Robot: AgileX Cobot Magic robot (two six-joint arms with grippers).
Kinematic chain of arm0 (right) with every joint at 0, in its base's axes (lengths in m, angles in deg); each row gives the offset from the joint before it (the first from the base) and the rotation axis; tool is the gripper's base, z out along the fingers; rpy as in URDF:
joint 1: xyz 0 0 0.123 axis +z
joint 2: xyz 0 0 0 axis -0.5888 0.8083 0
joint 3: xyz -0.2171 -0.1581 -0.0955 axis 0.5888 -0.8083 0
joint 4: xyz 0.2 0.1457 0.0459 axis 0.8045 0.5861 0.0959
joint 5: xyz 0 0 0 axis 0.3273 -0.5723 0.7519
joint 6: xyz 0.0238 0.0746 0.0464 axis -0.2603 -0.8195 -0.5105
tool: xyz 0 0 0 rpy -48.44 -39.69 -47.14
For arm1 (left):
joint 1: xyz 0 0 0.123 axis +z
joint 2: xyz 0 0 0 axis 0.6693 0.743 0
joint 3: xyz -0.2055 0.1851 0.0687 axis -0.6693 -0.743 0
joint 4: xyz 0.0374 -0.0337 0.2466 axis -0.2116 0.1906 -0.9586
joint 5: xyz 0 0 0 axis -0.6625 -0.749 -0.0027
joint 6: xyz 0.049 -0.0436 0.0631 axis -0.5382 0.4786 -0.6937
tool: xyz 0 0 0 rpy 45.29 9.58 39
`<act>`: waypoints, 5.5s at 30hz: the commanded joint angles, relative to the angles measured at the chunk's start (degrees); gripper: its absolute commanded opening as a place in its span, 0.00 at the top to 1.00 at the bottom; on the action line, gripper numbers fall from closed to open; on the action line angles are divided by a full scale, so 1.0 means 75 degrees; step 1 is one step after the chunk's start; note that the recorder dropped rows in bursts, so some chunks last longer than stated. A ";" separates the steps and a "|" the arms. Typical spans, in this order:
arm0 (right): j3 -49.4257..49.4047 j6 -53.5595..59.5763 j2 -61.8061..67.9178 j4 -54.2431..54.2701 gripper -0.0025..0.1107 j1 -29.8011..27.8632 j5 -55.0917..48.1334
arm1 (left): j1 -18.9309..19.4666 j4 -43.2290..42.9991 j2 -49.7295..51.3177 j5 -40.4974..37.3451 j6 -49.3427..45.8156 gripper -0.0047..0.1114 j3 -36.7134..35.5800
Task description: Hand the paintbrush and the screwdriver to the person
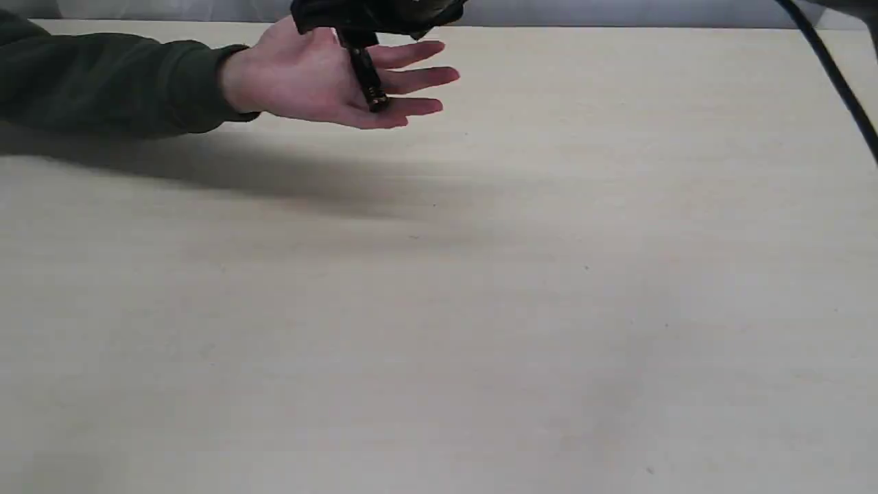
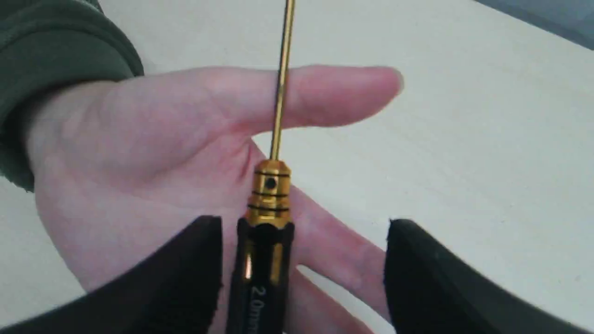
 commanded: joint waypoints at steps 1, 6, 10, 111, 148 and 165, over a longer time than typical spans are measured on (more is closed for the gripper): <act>0.0018 -0.0042 -0.0315 -0.0132 0.49 -0.0036 -0.0008 | -0.0050 0.0019 -0.0019 0.0082 0.0015 0.96 -0.0015; 0.0018 0.0035 -0.0611 -0.0243 0.53 -0.0036 -0.0318 | -0.0050 0.0019 -0.0019 0.0082 0.0015 0.96 -0.0015; -0.0244 0.0035 -0.1015 -0.0479 0.60 -0.0036 -0.0531 | -0.0050 0.0019 -0.0019 0.0082 0.0015 0.96 -0.0015; -1.3748 0.2153 -1.5835 0.1382 0.94 -0.0004 0.4670 | -0.0050 0.0036 -0.0019 0.0076 0.0015 0.96 -0.0015; -1.3748 0.2221 -1.5835 0.1145 0.94 -0.4001 0.3404 | -0.0050 0.0038 -0.0019 0.0078 0.0015 0.96 -0.0015; -1.3748 0.2235 -1.5835 0.1125 0.94 -0.4821 0.2865 | -0.0050 0.0038 -0.0019 0.0078 0.0015 0.96 -0.0015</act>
